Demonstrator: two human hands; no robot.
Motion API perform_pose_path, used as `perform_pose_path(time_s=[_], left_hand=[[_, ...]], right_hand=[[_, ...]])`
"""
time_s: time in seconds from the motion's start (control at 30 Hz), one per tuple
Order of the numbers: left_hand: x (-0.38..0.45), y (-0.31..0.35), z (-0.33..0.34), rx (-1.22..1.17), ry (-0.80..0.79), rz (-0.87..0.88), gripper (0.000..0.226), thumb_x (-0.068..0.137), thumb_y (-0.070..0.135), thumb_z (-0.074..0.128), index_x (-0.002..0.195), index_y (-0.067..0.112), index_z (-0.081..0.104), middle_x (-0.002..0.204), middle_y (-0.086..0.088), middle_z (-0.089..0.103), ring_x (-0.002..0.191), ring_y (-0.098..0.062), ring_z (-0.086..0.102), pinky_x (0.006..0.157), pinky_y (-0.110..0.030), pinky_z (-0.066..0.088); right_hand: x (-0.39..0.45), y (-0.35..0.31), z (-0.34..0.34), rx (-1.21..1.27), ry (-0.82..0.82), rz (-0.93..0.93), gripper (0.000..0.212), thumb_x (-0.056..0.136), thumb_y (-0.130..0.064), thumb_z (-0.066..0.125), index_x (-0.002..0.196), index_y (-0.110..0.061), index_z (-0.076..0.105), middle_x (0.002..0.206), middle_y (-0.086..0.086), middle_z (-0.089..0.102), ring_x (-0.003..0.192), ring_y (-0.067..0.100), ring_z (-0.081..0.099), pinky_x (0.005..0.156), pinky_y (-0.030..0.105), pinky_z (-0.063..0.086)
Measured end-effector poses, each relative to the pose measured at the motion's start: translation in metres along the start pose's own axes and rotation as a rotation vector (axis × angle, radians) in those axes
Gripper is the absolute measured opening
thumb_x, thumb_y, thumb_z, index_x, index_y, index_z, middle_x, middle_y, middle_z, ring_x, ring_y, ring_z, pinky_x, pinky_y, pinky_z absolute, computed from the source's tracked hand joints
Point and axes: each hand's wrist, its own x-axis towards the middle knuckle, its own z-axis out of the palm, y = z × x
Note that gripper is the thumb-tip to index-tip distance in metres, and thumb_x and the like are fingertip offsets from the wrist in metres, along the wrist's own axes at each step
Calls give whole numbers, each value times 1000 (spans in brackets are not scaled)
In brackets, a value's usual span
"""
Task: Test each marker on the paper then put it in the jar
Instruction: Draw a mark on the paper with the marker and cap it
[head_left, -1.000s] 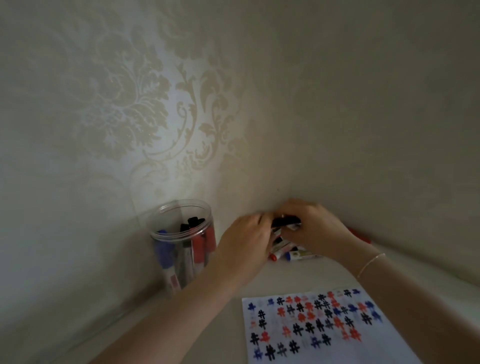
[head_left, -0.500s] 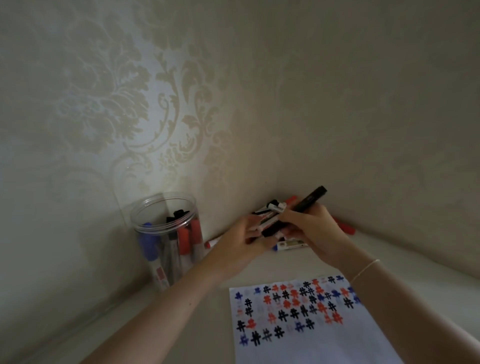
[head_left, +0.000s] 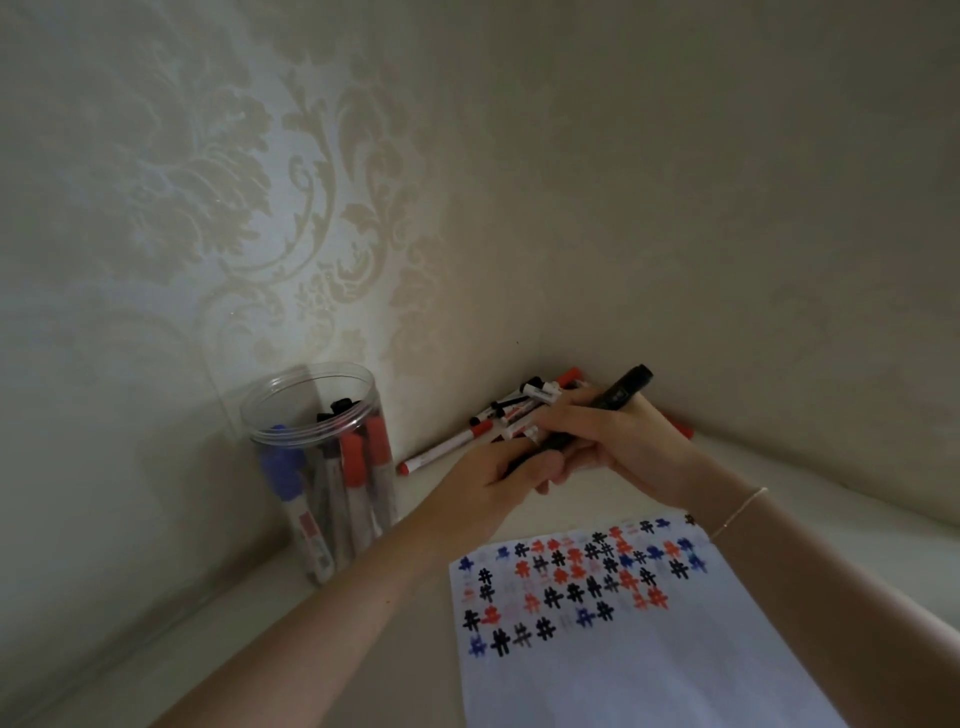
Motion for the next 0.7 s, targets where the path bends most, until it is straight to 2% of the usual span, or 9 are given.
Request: perform_pose_path(time_s=[0.1, 0.17, 0.23, 0.3, 0.33, 0.4, 0.5, 0.57, 0.7], left_hand=[[3, -12, 0, 111, 34, -35, 47, 88, 56, 43, 89, 11, 55, 60, 13, 41, 49, 1, 36, 51, -16, 31], [1, -25, 5, 207, 3, -86, 40, 89, 59, 45, 98, 20, 54, 64, 9, 42, 51, -1, 37, 51, -15, 31], [-1, -37, 15, 324, -66, -112, 29, 92, 53, 47, 107, 28, 52, 72, 11, 49, 55, 1, 43, 55, -13, 35], [-2, -44, 23, 440, -123, -108, 24, 98, 43, 43, 117, 29, 50, 99, 10, 54, 78, 0, 54, 71, -20, 45], [-3, -48, 25, 504, -133, -103, 26, 100, 38, 40, 123, 28, 49, 114, 10, 50, 93, -4, 55, 81, -23, 46], [-4, -59, 28, 618, -101, -62, 31, 101, 31, 39, 130, 24, 48, 129, 8, 43, 110, -10, 51, 92, -26, 43], [-4, -76, 29, 716, -9, 36, 39, 97, 40, 37, 127, 23, 55, 127, 7, 50, 113, -14, 49, 96, -33, 42], [-5, -83, 30, 727, 5, 55, 48, 93, 52, 36, 125, 23, 58, 124, 6, 53, 111, -15, 50, 95, -32, 41], [-7, -81, 32, 736, 32, 48, 57, 92, 59, 34, 131, 22, 54, 129, 7, 49, 119, -11, 42, 99, -29, 33]], right_hand=[[-9, 1, -15, 60, 267, -60, 17, 87, -9, 62, 79, 5, 65, 71, 20, 68, 53, 25, 65, 52, 29, 56], [-17, 6, -31, 107, 411, -45, 17, 89, -11, 60, 86, 5, 64, 76, 19, 68, 59, 26, 67, 55, 30, 58], [-29, 16, -44, 98, 457, 23, 17, 88, -11, 62, 91, 5, 64, 84, 22, 68, 68, 29, 66, 63, 32, 60], [-45, 29, -51, 47, 463, 96, 10, 83, -6, 67, 85, 3, 64, 79, 19, 67, 66, 25, 64, 62, 28, 59], [-53, 36, -53, 19, 472, 133, 8, 82, -4, 69, 81, 2, 63, 74, 17, 65, 61, 22, 63, 59, 25, 57], [-68, 48, -54, 21, 507, 202, 10, 84, -1, 66, 77, 1, 60, 66, 16, 62, 52, 22, 60, 51, 25, 53], [-83, 66, -54, -23, 590, 241, 20, 87, 1, 59, 67, -1, 52, 56, 16, 56, 43, 23, 53, 41, 26, 44], [-88, 76, -52, -108, 641, 236, 24, 85, 1, 58, 63, -3, 50, 51, 12, 52, 38, 18, 47, 39, 23, 38], [-86, 89, -49, -235, 727, 200, 24, 83, 0, 59, 62, 5, 48, 46, 11, 49, 34, 16, 45, 38, 23, 35]])
